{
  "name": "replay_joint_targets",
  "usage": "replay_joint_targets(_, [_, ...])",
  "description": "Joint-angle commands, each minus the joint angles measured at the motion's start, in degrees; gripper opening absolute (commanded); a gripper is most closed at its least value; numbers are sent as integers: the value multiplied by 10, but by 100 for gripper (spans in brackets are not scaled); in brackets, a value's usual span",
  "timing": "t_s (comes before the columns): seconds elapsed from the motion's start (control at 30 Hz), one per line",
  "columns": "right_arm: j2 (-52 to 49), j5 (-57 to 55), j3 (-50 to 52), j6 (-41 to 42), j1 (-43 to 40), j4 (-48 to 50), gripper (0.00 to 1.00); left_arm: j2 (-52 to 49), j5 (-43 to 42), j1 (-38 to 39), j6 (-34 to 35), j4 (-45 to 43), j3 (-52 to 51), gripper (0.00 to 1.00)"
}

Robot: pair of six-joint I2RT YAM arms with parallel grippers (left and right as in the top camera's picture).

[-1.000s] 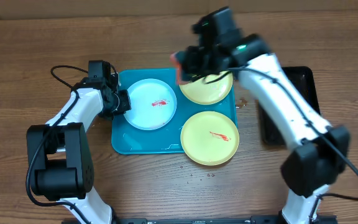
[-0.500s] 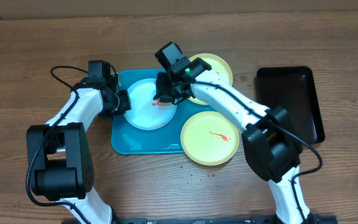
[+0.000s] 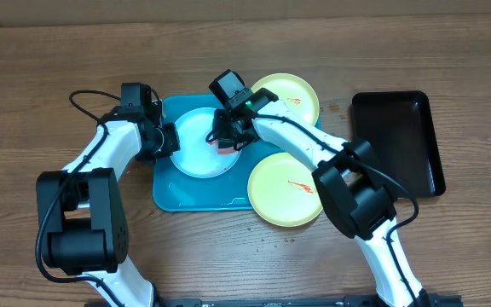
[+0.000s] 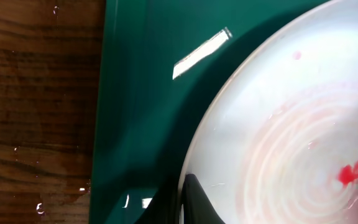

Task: Clean dirty plates on tray and stack at the side
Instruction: 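Scrub the white plate with the sponge while the left gripper holds it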

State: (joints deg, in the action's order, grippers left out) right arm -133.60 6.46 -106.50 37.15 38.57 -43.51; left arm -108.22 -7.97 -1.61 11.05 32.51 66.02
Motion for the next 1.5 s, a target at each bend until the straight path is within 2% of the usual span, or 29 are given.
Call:
replay_joint_targets(0.0, [-38, 124, -7, -45, 0, 26, 4, -12, 4, -2, 10, 0, -10, 4])
replay_joint_targets(0.23, [-38, 228, -8, -75, 1, 31, 4, -12, 4, -2, 10, 0, -10, 4])
replay_joint_targets(0.43, [-38, 233, -9, -120, 0, -38, 4, -12, 4, -2, 10, 0, -10, 4])
replay_joint_targets(0.7, [-38, 17, -70, -144, -2, -166, 4, -12, 4, -2, 10, -2, -10, 4])
replay_joint_targets(0.8, [-38, -98, -84, -120, 0, -156, 4, -12, 4, -2, 10, -2, -10, 4])
replay_joint_targets(0.93, [-43, -128, -78, -119, 1, -98, 4, -12, 4, -2, 10, -2, -10, 4])
replay_joint_targets(1.07, [-62, -83, -78, -119, 1, -50, 4, -12, 4, -3, 10, -2, -10, 4])
replay_joint_targets(1.3, [-75, 122, -80, -146, 20, -13, 4, -12, 4, -2, 10, -3, -10, 4])
replay_joint_targets(1.47, [-75, 226, -83, -172, 35, -26, 4, -12, 4, -2, 10, -2, -10, 4])
